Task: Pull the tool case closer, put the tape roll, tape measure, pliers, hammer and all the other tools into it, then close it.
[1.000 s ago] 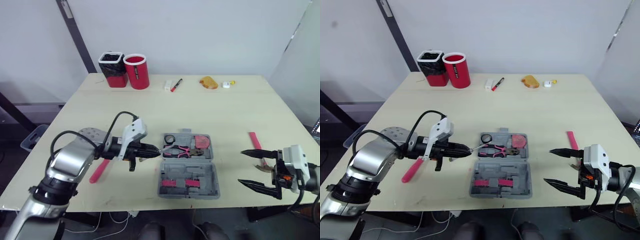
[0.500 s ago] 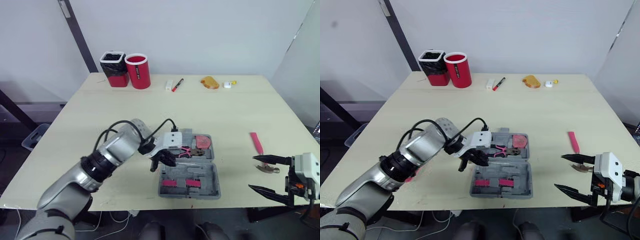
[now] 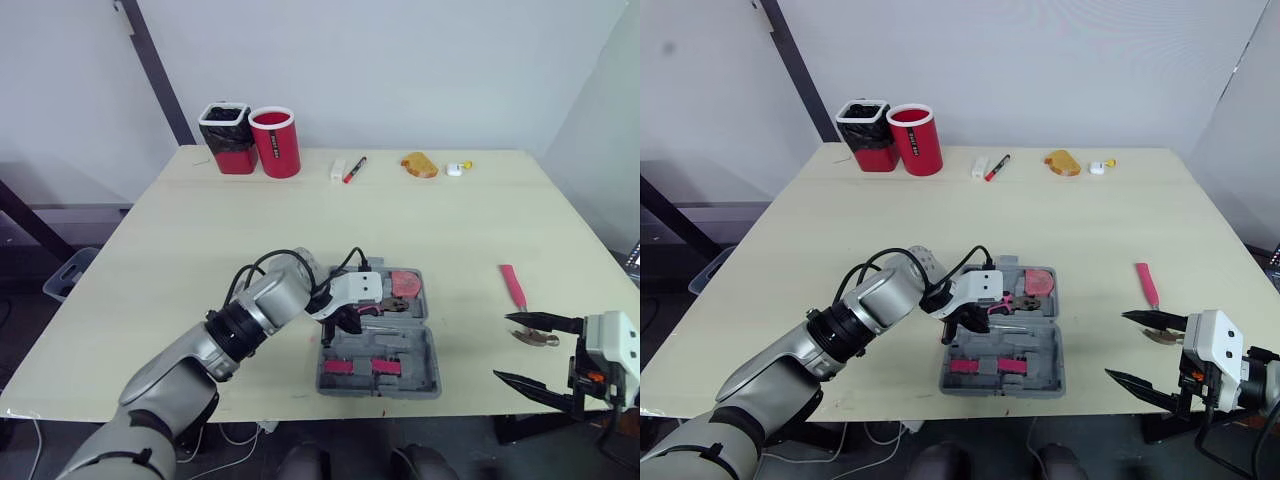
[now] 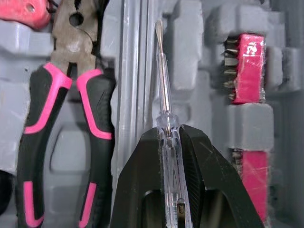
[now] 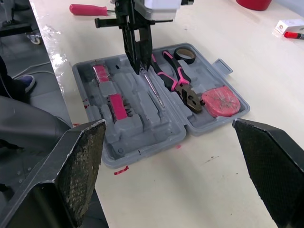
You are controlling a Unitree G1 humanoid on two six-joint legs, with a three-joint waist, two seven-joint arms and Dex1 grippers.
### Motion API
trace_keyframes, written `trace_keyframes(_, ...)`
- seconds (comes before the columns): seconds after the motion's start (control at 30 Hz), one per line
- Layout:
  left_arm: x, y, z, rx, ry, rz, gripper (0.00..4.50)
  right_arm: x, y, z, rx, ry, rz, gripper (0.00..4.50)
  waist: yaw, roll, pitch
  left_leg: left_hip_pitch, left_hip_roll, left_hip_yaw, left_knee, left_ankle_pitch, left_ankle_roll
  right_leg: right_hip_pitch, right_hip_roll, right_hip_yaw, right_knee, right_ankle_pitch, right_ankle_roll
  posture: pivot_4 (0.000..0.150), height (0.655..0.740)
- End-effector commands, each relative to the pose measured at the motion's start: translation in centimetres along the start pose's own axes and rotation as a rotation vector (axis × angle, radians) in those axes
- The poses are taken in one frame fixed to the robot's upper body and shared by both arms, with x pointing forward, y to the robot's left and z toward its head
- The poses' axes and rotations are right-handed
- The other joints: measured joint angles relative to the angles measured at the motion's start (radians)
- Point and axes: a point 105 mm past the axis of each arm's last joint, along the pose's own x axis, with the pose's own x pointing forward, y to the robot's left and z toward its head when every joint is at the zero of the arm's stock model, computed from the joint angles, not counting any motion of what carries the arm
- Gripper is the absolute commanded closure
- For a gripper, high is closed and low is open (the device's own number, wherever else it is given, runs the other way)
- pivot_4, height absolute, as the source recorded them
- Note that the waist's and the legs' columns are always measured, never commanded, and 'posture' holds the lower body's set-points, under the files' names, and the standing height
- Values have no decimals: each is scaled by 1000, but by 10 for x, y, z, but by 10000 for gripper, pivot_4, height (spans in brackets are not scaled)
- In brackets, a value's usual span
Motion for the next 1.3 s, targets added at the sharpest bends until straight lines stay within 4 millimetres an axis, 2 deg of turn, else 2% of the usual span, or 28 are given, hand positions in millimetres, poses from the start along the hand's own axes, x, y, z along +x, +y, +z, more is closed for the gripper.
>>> trace_keyframes(0.03, -3, 2, 3, 40, 22, 1, 44475, -4, -2, 8, -39, -13, -28, 0, 0, 0, 0, 0, 0, 0, 0, 0, 0, 0, 0, 0, 0, 0, 0, 1500, 7400)
trace_keyframes(0.53, 4, -5, 5, 87, 37, -28, 44475, -5, -1, 7, -43, -5, -29, 0, 0, 0, 0, 0, 0, 0, 0, 0, 0, 0, 0, 0, 0, 0, 0, 1500, 7400)
trace_keyframes(1.17, 12, 5, 15, 134, 36, -1, 44475, -6, 3, 7, -38, -5, -38, 0, 3, 0, 0, 0, 0, 0, 0, 0, 0, 0, 0, 0, 0, 0, 0, 1500, 7400)
trace_keyframes(1.2, 11, 6, 15, 138, 32, 7, 34052, -6, 3, 7, -36, -5, -38, 0, 3, 0, 0, 0, 0, 0, 0, 0, 0, 0, 0, 0, 0, 0, 0, 1500, 7400)
trace_keyframes(1.23, 10, 7, 16, 137, 27, 13, 31511, -5, 3, 7, -34, -6, -38, 0, 3, 0, 0, 0, 0, 0, 0, 0, 0, 0, 0, 0, 0, 0, 0, 1500, 7400)
trace_keyframes(1.3, 6, 8, 17, 138, 17, 19, 21423, -5, 5, 7, -32, -8, -37, 0, 3, 0, 0, 0, -1, -1, 1, 0, 0, 0, 0, 0, 0, 0, 0, 1500, 7400)
